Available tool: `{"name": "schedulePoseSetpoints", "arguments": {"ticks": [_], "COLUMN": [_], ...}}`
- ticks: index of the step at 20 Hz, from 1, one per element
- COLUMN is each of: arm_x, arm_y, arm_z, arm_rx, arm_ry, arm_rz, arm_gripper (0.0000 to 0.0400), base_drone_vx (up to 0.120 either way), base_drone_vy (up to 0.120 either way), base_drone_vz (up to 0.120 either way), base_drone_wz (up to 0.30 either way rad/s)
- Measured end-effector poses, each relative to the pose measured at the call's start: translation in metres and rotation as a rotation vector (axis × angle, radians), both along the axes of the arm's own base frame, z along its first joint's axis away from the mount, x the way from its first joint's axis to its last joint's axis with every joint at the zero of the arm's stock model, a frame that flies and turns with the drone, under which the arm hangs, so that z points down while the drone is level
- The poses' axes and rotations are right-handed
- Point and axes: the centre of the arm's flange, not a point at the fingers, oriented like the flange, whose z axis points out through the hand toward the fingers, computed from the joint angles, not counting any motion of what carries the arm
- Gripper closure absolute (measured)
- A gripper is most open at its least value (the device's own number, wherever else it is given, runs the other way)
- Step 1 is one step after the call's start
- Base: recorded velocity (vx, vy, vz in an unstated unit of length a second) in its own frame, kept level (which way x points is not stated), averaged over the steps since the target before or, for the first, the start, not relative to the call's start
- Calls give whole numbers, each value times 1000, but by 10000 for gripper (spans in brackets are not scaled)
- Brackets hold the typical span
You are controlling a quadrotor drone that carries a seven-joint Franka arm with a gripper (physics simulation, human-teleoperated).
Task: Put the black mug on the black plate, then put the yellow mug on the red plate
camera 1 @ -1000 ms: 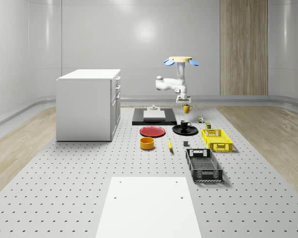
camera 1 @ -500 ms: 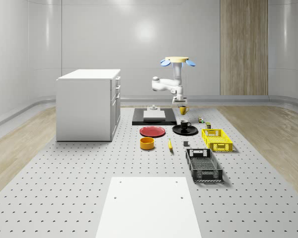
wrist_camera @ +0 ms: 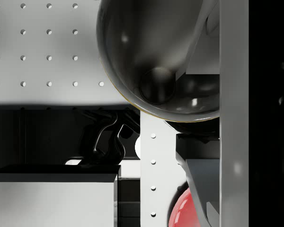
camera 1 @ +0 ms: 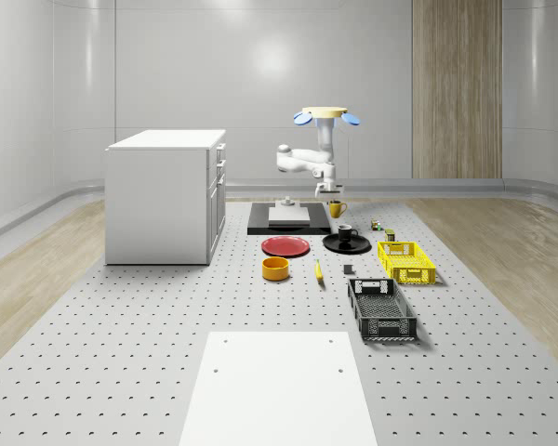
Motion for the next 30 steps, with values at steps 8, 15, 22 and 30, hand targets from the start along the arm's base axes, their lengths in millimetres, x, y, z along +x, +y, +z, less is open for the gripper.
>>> {"name": "schedulePoseSetpoints", "arguments": {"ticks": [8, 15, 22, 30], "arm_x": [0, 0, 0, 0], "arm_y": [0, 0, 0, 0], "arm_z": [0, 0, 0, 0], "arm_rx": [0, 0, 0, 0], "arm_ry": [0, 0, 0, 0], "arm_rz": [0, 0, 0, 0], "arm_gripper": [290, 290, 290, 290], "base_drone_vx": [120, 120, 120, 85], "base_drone_vy": [-120, -120, -120, -120], "base_drone_vz": [0, 0, 0, 0], "base_drone_wz": [0, 0, 0, 0]}}
